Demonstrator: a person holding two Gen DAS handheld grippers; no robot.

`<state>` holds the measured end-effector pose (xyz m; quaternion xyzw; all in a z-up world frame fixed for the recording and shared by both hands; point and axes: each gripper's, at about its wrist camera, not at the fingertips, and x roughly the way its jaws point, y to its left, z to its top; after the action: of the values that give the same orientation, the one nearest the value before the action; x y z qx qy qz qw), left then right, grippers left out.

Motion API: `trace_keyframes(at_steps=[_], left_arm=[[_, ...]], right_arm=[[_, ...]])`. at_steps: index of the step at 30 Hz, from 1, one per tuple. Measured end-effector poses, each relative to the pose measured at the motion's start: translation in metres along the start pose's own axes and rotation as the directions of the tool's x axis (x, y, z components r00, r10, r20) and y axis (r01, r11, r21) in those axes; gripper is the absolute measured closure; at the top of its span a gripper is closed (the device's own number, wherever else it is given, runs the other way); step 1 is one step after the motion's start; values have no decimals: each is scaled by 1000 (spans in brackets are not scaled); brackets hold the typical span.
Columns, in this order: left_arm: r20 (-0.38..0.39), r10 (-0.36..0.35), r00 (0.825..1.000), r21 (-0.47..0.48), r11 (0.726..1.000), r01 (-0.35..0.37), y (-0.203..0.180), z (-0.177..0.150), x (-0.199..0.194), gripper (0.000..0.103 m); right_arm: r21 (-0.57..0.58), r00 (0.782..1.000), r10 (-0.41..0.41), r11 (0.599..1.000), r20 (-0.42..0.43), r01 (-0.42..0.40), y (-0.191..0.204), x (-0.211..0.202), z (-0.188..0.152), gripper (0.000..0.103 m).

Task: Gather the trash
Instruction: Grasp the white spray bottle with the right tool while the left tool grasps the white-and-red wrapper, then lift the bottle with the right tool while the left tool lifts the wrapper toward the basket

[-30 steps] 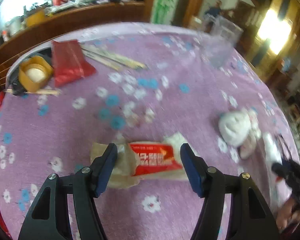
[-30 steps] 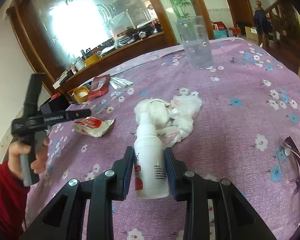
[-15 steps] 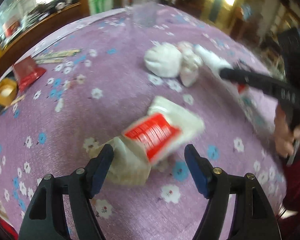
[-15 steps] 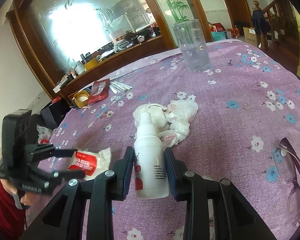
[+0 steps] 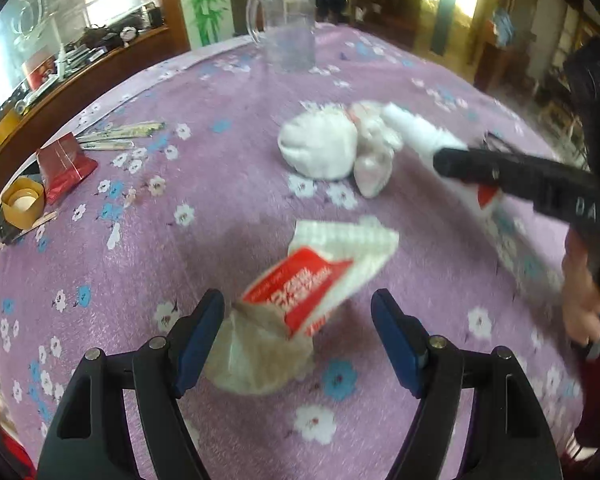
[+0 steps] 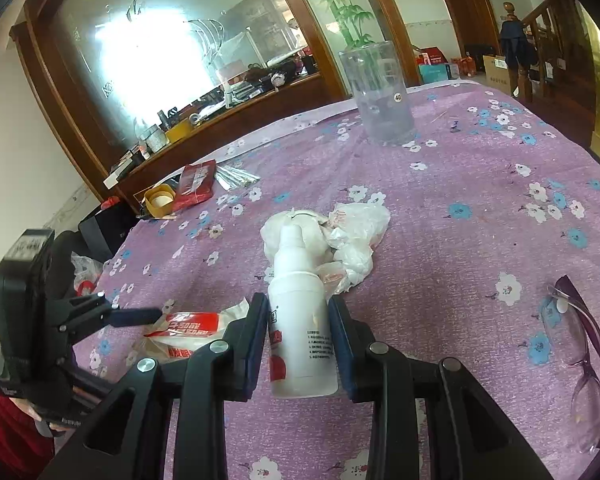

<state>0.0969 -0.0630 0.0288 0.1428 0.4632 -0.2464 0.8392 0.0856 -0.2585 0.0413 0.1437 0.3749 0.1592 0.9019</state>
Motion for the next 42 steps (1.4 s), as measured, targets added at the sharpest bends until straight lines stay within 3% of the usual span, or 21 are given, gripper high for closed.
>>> trace_keyframes(at_steps=[6,7,10,20,30,34,37,42], left_arm=[[-6,33,999,20,999,-32,-9,-1,5,49],[-9,36,999,12,999,-36,-9,-1,6,56],[-7,35,999,-35,999,-35,-5,-3,7,56],[-18,128,992,-41,991,-129,-20,-2,19,50],[47,160,986,-222,964,-146,-4,-26,-7,58],[112,225,968,-275,943,-187,-1,-53,-48,58],[133,288,948,-311,921,-236,1,-76,-75,58],[149,367,918,-375,880,-291,13,-116,-114,57]], right_arm=[[1,1000,-3,1000,3,3,0,0,0,69],[0,1000,-4,1000,5,4,0,-1,0,69],[-3,1000,-4,1000,9,4,0,-2,0,69],[-9,999,-29,1000,22,30,0,-3,-1,69],[-15,998,-50,999,46,51,0,-7,-1,69],[-46,995,-72,996,63,75,5,-8,-2,69],[-77,993,-98,992,72,104,13,-9,-3,69],[-91,996,-81,992,43,85,38,-17,-10,69]])
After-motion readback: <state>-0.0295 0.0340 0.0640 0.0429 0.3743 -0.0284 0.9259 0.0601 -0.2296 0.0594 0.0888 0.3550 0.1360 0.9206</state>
